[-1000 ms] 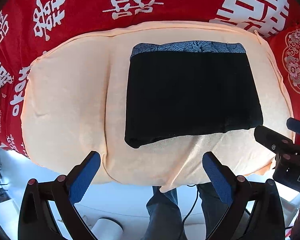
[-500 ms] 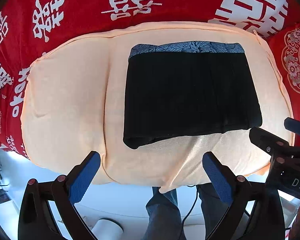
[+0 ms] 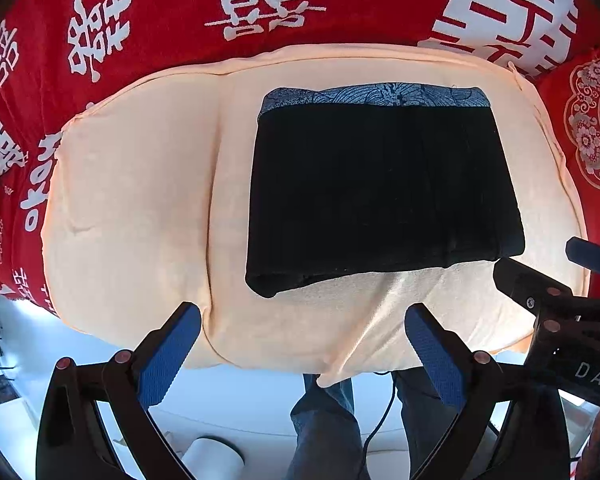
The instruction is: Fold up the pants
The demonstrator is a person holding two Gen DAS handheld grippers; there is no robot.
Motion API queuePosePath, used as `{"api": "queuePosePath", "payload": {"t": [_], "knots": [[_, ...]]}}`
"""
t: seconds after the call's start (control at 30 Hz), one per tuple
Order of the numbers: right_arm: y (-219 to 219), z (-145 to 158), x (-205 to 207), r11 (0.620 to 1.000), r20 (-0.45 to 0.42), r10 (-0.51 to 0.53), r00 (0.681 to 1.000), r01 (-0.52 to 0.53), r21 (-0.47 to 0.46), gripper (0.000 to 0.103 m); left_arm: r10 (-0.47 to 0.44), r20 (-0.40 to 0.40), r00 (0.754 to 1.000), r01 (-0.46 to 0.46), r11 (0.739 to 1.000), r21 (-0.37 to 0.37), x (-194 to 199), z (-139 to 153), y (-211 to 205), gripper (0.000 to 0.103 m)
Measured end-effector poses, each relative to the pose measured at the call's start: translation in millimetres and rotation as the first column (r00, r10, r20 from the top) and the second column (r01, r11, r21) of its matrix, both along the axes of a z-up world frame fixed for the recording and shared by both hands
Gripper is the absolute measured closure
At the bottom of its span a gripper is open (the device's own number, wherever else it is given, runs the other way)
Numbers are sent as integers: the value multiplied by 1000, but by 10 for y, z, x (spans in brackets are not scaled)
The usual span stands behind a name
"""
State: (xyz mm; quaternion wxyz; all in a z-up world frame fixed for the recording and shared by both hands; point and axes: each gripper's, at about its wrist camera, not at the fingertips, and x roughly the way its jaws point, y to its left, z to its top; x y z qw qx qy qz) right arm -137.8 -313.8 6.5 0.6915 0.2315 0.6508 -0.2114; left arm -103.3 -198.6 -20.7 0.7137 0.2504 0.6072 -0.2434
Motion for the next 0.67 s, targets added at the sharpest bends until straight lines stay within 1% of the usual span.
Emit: {"api": "queuePosePath", "payload": {"t": [0.43, 0.57, 0.67], "knots": [[-26, 7, -23, 1000, -5, 0, 1000, 0, -8, 9, 8, -6, 1000, -8, 1000, -2, -4, -12, 0, 1], [-46, -1, -35, 1000, -7, -3, 1000, 3, -8, 9, -1, 11, 1000, 1, 1000, -14, -19, 9, 0, 1], [-60, -4, -39, 1000, -9, -4, 1000, 4, -8, 9, 3, -5, 1000, -3, 1000, -19, -21, 1, -10, 1]]}}
